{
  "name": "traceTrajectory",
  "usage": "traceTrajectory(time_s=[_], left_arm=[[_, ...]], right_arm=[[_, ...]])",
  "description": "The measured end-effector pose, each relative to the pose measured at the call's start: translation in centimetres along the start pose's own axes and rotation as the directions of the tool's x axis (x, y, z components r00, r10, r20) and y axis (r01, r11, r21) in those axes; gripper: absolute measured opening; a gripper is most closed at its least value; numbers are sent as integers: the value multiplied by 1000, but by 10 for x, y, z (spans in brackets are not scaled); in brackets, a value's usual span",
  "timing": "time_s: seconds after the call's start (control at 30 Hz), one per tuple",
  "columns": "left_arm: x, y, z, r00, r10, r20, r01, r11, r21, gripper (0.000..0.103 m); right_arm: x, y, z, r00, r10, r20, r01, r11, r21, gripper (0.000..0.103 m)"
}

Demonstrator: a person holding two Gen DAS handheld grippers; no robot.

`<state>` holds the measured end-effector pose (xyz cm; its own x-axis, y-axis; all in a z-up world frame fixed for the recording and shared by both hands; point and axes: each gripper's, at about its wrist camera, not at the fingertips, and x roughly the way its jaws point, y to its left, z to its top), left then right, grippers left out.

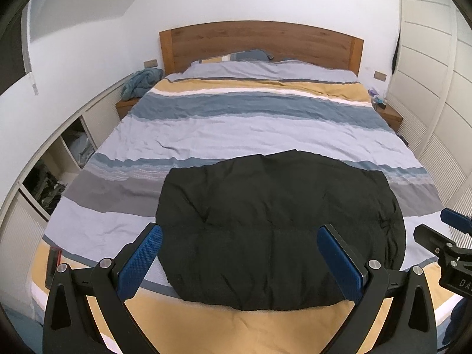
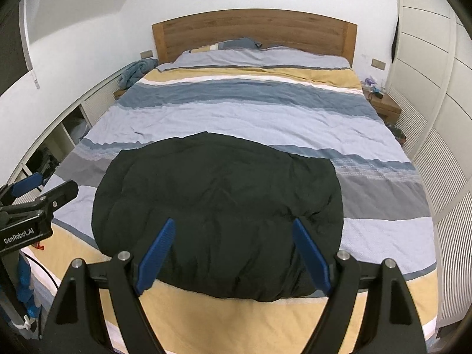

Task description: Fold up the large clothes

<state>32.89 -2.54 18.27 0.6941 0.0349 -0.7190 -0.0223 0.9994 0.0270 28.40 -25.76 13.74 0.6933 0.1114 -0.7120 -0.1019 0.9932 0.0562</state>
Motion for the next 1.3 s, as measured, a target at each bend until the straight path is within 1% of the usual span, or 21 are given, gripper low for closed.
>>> traceTrajectory(time_s=[0.27,0.47,0.7,1.0,1.3], left_arm=[[-15,1,4,999,31,15,-31,1000,-4,103],[-18,0,1,999,32,5,-32,999,2,103],[-21,-3,-5,1000,15,-12,-14,1000,8,103],[-18,-9,-19,999,35,-33,-34,999,26,103],[-8,-16,-41,996,40,-78,-37,998,48,103]], right_arm=[[-10,5,2,1000,1,15,-1,1000,-18,81],[-16,7,0,1000,-14,6,14,1000,-1,81],[-24,7,-3,999,-33,9,33,999,11,81],[-18,8,-19,999,-39,-28,39,999,13,81],[-9,7,-45,996,-55,-73,55,998,3,81]])
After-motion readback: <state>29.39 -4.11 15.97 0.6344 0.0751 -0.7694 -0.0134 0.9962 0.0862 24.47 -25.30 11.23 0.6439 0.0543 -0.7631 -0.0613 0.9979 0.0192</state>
